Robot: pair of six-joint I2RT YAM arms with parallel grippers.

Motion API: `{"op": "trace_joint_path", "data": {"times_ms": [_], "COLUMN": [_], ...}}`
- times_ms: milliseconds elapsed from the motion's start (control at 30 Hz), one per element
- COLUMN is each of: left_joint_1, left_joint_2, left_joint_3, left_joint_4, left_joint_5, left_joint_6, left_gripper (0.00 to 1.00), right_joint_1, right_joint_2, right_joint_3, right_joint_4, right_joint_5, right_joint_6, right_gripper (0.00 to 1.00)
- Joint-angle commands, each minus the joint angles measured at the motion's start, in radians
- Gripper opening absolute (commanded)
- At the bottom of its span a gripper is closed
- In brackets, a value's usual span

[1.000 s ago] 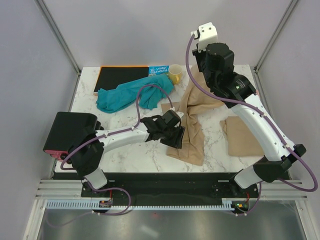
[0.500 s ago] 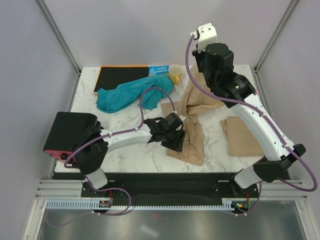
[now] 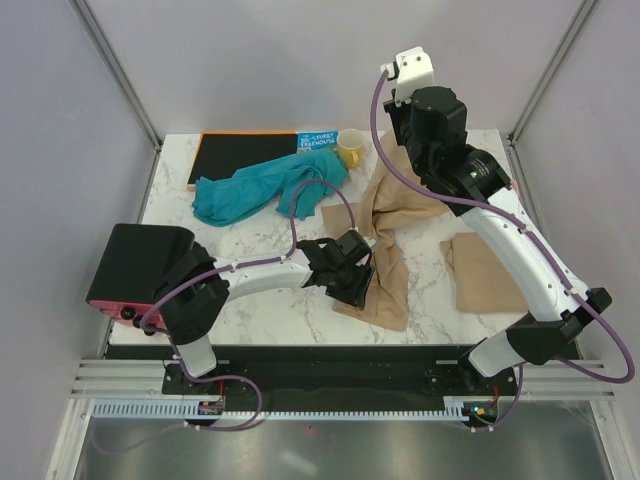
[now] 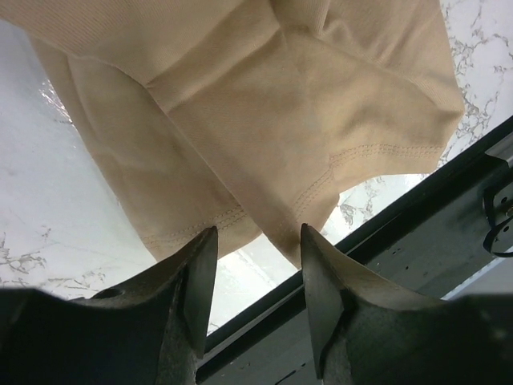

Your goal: Fold and stack the t-shirts

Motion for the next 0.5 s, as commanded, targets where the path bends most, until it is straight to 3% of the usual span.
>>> {"op": "trace_joint_path", "data": {"times_ms": [0,300,400,467], "left_joint_1": [-0.007,-0.008,-0.008,-0.007], "left_joint_2": [0.005,-0.013,-0.015,-0.013], "left_joint_3": [0.036,0.022,0.014,0.007], "left_joint_4": [0.017,0.032,0.041,0.051], "left_joint_5": [-0.016,-0.007,0.003,0.010], "left_joint_6": [0.030,0.024,0.022,0.021], "left_gripper": [0.52,0.38,0.18,0.11], "right_joint_1": [-0.005,-0.006,-0.006,-0.006], "right_joint_2": [-0.035,-0.040,-0.038,-0.037], "right_joint_3": [0.000,-0.014,-0.012,-0.012], "right_joint_4": [0.055,0.057,0.057,0.058], "right_joint_5": [-0.008,-0.011,-0.011,-0.011], "right_joint_6": [0.008,0.013,0.014,0.013], "right_gripper": [0.00,0.00,0.00,0.00]}}
